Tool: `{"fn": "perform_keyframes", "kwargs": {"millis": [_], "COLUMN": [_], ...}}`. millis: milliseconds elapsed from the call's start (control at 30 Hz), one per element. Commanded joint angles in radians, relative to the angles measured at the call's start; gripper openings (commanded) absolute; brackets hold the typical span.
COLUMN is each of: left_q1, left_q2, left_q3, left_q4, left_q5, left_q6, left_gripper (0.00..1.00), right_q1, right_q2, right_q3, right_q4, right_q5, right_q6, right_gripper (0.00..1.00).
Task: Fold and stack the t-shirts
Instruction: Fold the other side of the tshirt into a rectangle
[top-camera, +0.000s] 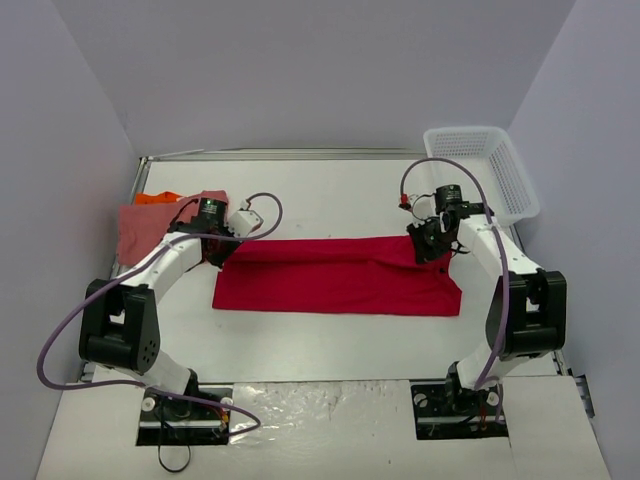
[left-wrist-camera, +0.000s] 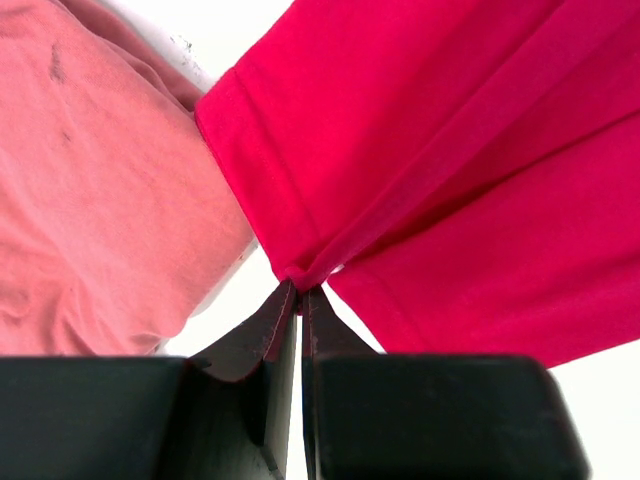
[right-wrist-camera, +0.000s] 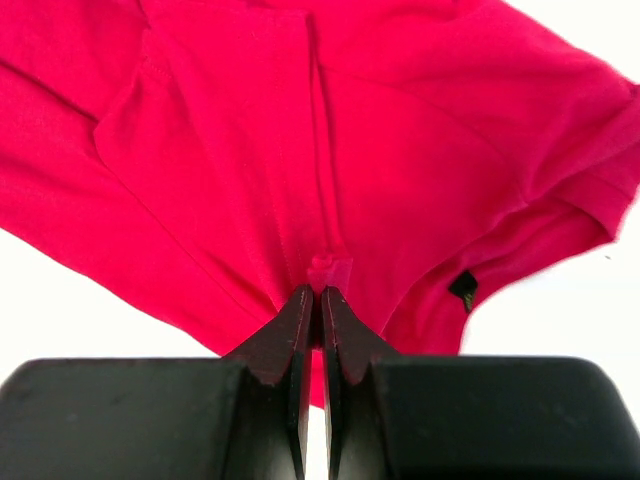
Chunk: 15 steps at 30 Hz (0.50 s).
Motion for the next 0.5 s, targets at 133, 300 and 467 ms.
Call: {"fn": "perform_keyframes", "kwargs": {"millis": [133,300,467], "left_q1": [-0.006,-0.006,-0.009], "left_q2": [0.002,0.042,0.076], "left_q3": [-0.026,-0.04,-0.042], "left_q4": [0.03,0.051,0.069], "left_q5": [-0.047,-0.057,-0.058], "left_q6": [0.03,0.035,0.03], "left_gripper": [0.02,0.02,0.02], "right_q1": [0.004,0.006,0.006], "right_q2": [0.097,0.129,0.152], "right_q3": [-0.018,-0.026,-0.032], "right_q4": [-0.035,-0.037,-0.037], "right_q5": [-0.056,-0.061,-0.064], "right_q6": [-0.022,-0.03,-0.037], "right_gripper": [0.0,0.0,0.0]}}
